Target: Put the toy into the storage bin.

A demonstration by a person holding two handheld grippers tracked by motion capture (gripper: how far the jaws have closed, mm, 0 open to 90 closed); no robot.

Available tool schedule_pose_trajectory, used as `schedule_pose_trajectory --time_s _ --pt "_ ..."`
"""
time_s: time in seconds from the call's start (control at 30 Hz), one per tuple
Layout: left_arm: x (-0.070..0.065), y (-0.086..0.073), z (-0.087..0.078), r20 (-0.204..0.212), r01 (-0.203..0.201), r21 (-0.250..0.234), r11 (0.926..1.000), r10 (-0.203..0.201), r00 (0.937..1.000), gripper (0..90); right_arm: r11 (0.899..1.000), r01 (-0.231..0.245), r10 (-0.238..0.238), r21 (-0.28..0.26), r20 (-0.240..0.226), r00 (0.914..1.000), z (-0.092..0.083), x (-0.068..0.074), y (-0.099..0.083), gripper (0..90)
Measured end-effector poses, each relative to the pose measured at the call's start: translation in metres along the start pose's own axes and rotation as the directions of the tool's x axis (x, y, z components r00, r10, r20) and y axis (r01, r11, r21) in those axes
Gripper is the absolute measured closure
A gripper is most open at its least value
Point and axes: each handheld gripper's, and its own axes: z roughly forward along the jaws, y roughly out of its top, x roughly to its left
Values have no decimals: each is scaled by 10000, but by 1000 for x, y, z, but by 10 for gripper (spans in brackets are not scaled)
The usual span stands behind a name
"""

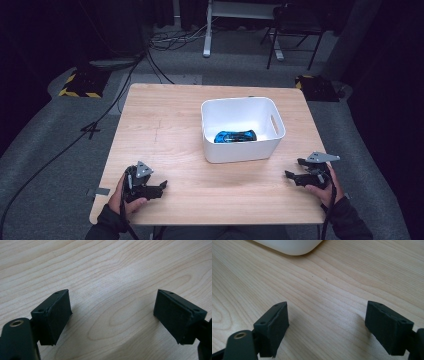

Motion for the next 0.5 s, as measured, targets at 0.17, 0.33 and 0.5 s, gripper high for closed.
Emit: schedule_pose_trajectory --time_s 0.17,0.33,0.5 --pt "0 0 0 -1 0 -1 10000 0 10000 148 10000 -25 25 -14 -3 10000 0 0 0 191" --pt "0 0 0 32 4 18 10000 -4 10000 147 10000 -23 23 -14 -6 10000 0 0 0 191" --pt "0 0 0 0 -43 34 10000 43 10000 147 10000 1 -1 -8 2 10000 0 0 0 191"
